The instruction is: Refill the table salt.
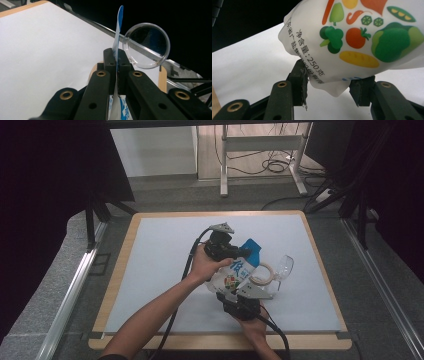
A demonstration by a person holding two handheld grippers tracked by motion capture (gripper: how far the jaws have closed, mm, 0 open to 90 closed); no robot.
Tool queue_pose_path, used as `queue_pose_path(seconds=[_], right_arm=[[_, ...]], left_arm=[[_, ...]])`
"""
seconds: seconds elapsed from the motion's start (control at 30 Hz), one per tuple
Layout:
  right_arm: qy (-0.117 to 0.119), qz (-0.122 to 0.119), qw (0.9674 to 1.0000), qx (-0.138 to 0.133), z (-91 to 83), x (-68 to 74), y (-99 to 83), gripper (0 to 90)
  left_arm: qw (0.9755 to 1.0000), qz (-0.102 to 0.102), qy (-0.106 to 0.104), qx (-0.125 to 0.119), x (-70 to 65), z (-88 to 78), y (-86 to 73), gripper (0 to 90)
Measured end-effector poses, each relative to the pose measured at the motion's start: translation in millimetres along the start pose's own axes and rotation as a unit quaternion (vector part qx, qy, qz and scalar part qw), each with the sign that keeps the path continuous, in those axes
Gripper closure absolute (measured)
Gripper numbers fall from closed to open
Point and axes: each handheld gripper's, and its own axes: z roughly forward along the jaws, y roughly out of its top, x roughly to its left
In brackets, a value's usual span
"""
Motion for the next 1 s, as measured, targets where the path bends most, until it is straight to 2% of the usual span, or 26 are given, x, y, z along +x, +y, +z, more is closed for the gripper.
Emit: queue_pose_path(seconds=[0.17,0.43,0.63,0.77,1.0], right_arm=[[0.001,0.003,1.0,-0.003,-0.3,-1.6,-0.1,54.2],[-0.005,-0.006,0.9999,-0.006,1.2,-1.4,-0.1,54.1],[-0.003,-0.008,0.9999,-0.01,0.6,-0.5,-0.2,54.1],[0.003,-0.005,0.9999,-0.012,1.0,-1.6,-1.8,54.1],[0.009,0.0,0.9998,-0.015,0.0,-4.5,-2.0,54.1]], left_arm=[[1.0,0.005,0.006,0.002,-3.3,2.0,1.7,90.0],[0.9998,0.018,0.011,-0.001,-10.8,-3.0,1.4,90.0],[0.9997,0.019,0.016,0.002,-10.2,-3.3,2.0,90.0],[0.9991,0.033,0.023,0.012,-10.5,1.1,2.6,90.0],[0.9987,0.039,0.028,0.016,-9.2,4.3,4.2,90.0]])
